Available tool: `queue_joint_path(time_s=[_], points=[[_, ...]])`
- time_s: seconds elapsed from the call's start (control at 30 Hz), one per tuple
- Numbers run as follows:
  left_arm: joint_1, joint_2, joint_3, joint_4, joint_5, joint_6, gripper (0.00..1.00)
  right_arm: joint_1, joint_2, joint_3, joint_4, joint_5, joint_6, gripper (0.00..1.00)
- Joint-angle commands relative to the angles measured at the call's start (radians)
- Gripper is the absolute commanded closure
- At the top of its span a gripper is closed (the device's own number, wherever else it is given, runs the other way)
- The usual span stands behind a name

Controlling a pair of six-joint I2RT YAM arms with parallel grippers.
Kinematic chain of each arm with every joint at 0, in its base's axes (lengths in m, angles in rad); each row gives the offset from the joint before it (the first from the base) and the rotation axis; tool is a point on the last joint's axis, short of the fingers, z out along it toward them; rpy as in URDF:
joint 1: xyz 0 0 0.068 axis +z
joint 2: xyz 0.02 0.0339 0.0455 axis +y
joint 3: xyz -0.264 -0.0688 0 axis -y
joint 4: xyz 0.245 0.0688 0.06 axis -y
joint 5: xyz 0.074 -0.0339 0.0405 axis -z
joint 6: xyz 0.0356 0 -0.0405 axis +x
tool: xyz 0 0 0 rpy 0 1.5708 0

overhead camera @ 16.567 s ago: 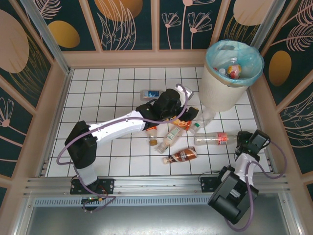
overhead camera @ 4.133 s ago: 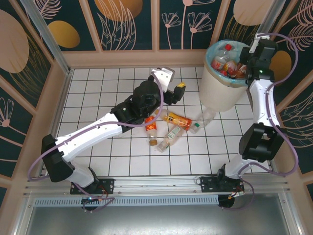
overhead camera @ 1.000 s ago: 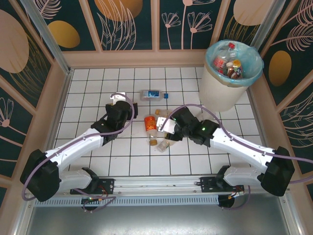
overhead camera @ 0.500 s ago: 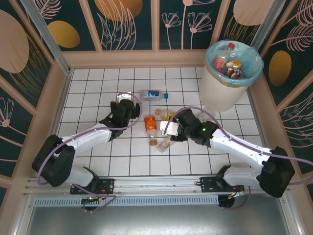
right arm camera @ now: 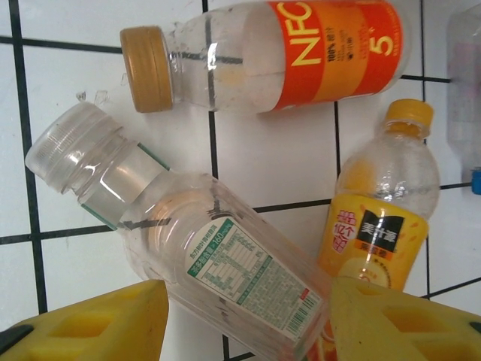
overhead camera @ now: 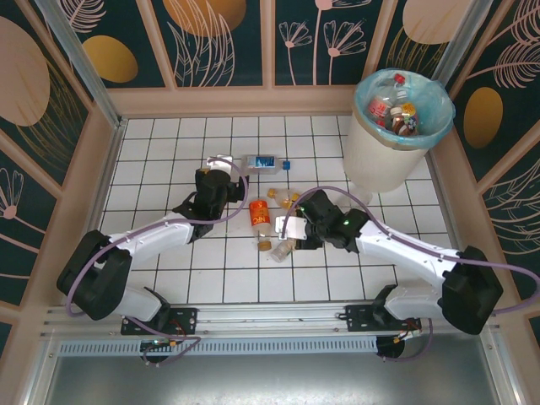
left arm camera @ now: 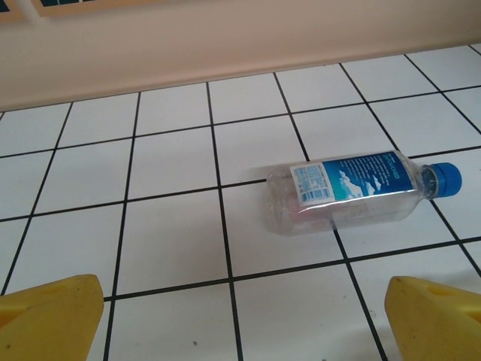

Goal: Put the plastic bottles in the bin

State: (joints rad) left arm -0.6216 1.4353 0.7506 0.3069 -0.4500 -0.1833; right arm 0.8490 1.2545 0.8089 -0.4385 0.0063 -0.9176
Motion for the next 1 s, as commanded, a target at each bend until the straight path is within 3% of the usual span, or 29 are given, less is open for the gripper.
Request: queue_joint_path(time_s=[0.0, 0.63, 0.97], points=[[0.005, -0.054, -0.021, 0.024, 0.026, 0.02, 0.04, 0.012, 0.039, 0.027, -0.046, 0.002, -0.032, 0.41], [0.005, -0.149, -0.149, 0.131, 0.256, 0.043, 0.04, 0.068, 0.124, 0.027, -0.026, 0.026, -0.097, 0.41], [0.006, -0.199, -0.197, 0.106, 0.192, -0.003, 0.04, 0.079, 0.133, 0.025, -0.052, 0.038, -0.085, 0.43]])
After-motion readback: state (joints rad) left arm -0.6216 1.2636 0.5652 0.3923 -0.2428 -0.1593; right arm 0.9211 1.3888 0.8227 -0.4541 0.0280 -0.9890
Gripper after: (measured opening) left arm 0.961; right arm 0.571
